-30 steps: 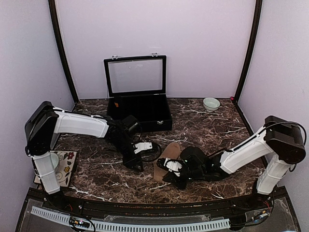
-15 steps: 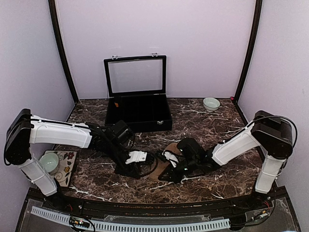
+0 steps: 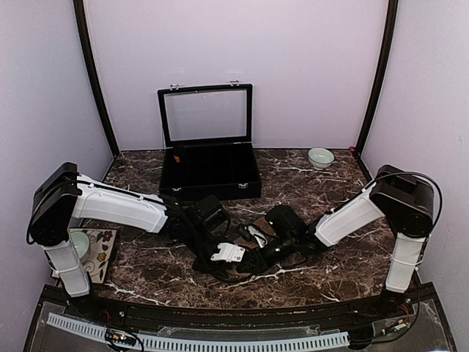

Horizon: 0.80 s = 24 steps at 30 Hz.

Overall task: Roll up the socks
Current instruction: Roll the sock at the center of the board.

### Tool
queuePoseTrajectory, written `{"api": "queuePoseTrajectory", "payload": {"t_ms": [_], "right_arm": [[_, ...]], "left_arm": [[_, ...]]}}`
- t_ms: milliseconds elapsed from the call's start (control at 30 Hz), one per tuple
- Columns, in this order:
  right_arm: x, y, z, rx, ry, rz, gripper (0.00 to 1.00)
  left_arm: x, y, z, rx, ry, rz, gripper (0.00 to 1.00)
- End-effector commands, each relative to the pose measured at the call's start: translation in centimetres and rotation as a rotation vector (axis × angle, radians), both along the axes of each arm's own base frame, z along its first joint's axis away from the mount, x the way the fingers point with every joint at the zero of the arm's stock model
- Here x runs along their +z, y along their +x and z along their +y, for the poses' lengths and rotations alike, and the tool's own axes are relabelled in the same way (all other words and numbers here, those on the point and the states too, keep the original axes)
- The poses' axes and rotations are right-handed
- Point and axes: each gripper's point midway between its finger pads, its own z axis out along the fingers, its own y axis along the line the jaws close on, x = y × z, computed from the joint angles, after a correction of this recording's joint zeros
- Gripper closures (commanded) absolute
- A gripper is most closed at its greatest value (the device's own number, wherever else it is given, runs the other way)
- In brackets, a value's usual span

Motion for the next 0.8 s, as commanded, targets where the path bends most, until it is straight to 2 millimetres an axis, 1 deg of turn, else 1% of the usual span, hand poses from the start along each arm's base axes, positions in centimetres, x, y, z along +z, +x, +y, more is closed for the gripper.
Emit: {"api": "queuePoseTrajectory", "payload": {"t_ms": [0,100,267,367,467,533,667,767], "right_arm": [[-6.2,-2.0,-5.2,-0.074,-0.296,0.147,1.0],[-6.2,-1.9,-5.1,-0.074,-0.297,0.152,1.0],[-6.1,-1.8,-4.7,-0.069,-0.284,0.153,1.0],[-6.2,-1.9,-4.8,-0.074,-0.289,0.166,1.0],[-6.4,-2.2,-5.2,-0.076,-0.297,0.177,1.0],[-6.4,-2.3,-5.3,-0.075,-0.298,0.18,1.0],[-6.5,-2.2,-5.4,-0.076,-0.301,0.181,1.0],[-6.5,-2.1,-5.3,-0.08,-0.293,0.186,1.0]], "left_arm": [[-1.1,0.6,-0.1,-0.035,0.022,-0.049,0.73],[-1.5,0.7,-0.1,-0.044,0.035,-0.059,0.79],[-2.0,1.8,-0.6,-0.013,0.034,-0.096,0.75],[-2.2,2.2,-0.6,0.003,0.038,-0.112,0.73],[-1.2,1.9,-0.6,-0.002,0.021,-0.109,0.71],[-0.1,1.2,-0.3,-0.014,0.017,-0.086,0.69],[2.4,0.2,-0.4,-0.021,-0.024,-0.049,0.67],[3.3,-0.3,-0.6,-0.025,-0.057,-0.032,0.67]]}}
